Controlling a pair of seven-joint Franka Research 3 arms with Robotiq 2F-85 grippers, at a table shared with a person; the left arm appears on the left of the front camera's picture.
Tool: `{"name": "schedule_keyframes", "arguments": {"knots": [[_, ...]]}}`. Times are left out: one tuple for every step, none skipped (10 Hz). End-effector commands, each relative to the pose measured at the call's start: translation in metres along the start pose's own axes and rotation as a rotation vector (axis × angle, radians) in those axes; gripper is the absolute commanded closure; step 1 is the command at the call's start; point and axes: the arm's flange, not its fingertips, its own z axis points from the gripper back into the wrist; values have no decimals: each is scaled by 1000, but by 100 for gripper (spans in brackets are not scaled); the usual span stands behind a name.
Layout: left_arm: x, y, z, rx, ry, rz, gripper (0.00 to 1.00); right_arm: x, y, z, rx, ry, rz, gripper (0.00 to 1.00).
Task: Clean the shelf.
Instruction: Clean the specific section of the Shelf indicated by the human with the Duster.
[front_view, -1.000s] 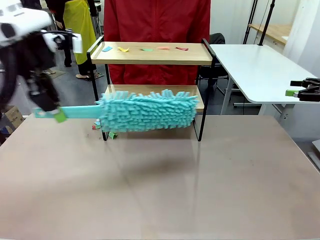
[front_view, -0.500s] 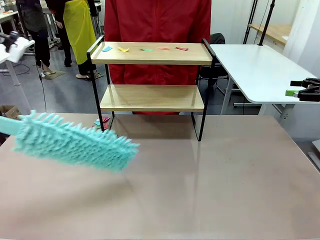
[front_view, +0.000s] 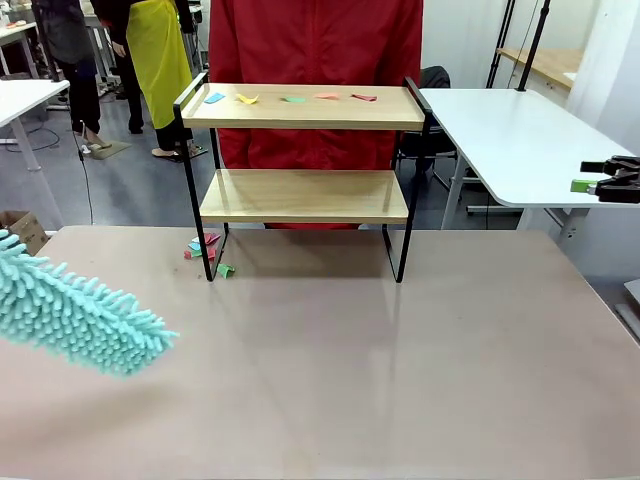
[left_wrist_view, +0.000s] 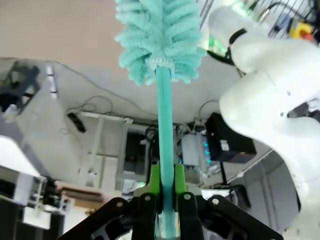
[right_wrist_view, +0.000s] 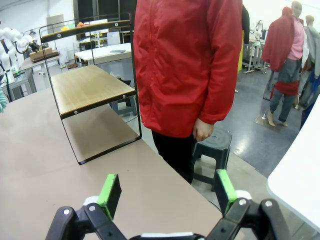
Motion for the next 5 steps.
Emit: {"name": "schedule_keyframes", "arguments": {"knots": [[-11,-1,13,86,47,-54,87,9,3,-2,-12,12,-9,0],[0,0,0,0,0,0,87,9,3,-2,-12,12,-9,0],[0,0,0,0,0,0,87,9,3,-2,-12,12,-9,0],[0,0,0,0,0,0,87,9,3,-2,-12,12,-9,0],[0,0,0,0,0,0,87,9,3,-2,-12,12,-9,0]]}}
